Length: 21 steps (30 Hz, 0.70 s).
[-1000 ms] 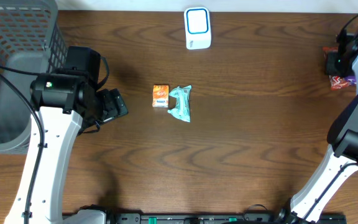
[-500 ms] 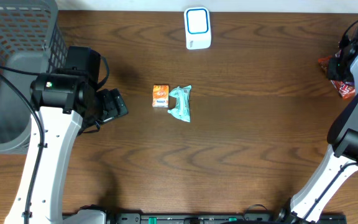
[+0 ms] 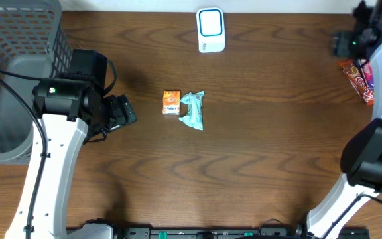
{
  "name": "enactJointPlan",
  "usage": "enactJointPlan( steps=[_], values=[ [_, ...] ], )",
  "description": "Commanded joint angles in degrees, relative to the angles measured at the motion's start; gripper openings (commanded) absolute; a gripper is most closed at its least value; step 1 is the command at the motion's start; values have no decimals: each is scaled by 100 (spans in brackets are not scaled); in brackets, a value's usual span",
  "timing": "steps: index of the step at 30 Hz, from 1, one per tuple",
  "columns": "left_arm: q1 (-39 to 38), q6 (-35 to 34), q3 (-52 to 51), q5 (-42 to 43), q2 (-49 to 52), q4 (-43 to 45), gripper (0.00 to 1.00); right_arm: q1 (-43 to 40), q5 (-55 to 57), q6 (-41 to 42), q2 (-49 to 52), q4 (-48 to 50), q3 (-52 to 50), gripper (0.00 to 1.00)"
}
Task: Scan the item barcode
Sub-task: 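Swing the right gripper back toward the mint-green wrapper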
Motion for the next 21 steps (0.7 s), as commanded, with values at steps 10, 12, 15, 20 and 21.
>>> enactJointPlan(
  steps=[10, 12, 15, 20, 21],
  values=[
    [17, 15, 20, -33, 28, -13, 98, 1917, -2970, 240, 35, -1093, -133, 99],
    [17, 15, 20, -33, 28, -13, 98, 2243, -2973, 240, 35, -1178, -138, 99],
    [17, 17, 20, -33, 28, -13, 98, 2662, -2973, 240, 35, -1222, -138, 99],
    [17, 17, 20, -31, 28, -15, 98, 3338, -2970, 238, 35, -1115, -138, 99],
    [17, 15, 20, -33, 28, -13, 98, 3445, -2968, 238, 35, -1056, -138, 99]
  ],
)
